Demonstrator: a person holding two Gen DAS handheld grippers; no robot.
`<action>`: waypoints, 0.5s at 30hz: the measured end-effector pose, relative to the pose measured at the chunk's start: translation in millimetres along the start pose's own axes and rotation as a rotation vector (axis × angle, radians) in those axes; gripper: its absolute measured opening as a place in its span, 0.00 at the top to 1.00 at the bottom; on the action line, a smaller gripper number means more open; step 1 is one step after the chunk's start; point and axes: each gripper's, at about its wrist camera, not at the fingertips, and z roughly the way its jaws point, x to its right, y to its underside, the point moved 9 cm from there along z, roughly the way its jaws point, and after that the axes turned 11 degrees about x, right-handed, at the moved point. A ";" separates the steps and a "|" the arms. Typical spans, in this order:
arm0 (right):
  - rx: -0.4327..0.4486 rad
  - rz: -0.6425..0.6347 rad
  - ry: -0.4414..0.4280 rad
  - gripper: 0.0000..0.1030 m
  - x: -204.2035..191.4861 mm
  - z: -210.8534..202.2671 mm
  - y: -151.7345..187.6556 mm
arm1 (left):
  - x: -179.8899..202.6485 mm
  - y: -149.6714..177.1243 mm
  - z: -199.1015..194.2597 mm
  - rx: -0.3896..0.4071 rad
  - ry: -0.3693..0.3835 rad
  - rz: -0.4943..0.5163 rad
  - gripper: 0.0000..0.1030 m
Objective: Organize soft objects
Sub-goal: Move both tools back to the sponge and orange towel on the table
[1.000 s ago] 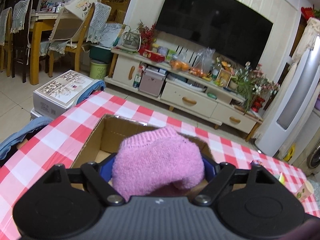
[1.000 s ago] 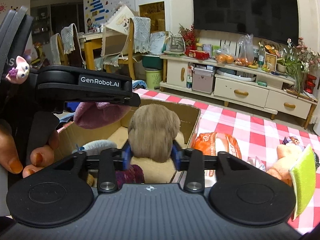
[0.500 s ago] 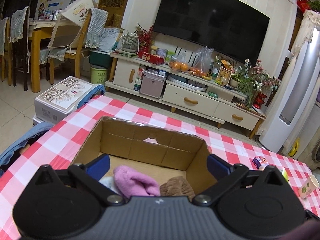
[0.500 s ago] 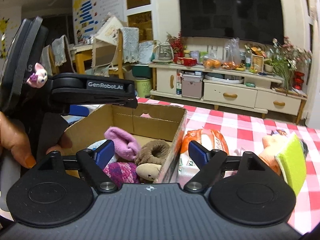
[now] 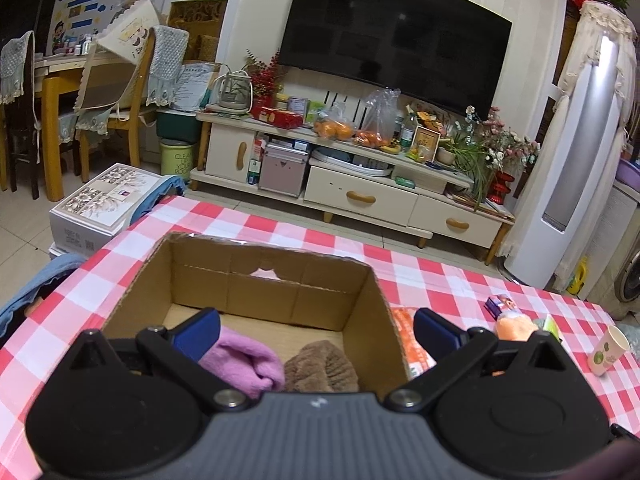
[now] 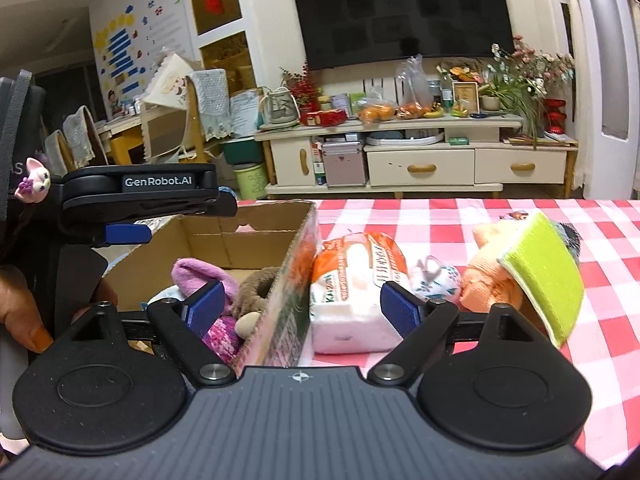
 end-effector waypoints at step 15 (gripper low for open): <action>0.023 0.065 0.063 0.00 15.4 -6.7 6.5 | 28.7 8.7 1.7 -0.007 0.022 0.042 0.01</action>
